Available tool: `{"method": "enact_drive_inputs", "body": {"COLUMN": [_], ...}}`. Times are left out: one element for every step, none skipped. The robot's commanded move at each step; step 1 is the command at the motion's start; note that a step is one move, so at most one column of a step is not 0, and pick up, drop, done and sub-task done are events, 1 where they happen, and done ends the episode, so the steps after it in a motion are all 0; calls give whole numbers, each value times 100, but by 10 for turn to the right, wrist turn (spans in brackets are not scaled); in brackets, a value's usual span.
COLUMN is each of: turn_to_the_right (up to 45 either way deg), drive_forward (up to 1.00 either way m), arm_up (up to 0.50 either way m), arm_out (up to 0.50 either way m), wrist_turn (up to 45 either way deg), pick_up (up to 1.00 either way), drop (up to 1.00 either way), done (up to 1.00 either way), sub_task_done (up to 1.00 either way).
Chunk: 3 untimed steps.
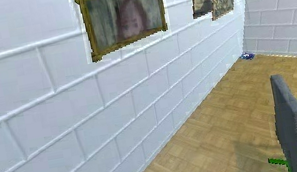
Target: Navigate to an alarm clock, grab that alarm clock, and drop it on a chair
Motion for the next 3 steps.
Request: {"method": "enact_drive_inputs", "body": {"turn_to_the_right": [0,0,0], "drive_forward": [0,0,0], "arm_up": [0,0,0], "arm_out": [0,2,0], "wrist_turn": [450,0,450], "pick_up": [0,0,0], "drop": [0,0,0], "done": [0,0,0], "sub_task_done": [0,0,0]}}
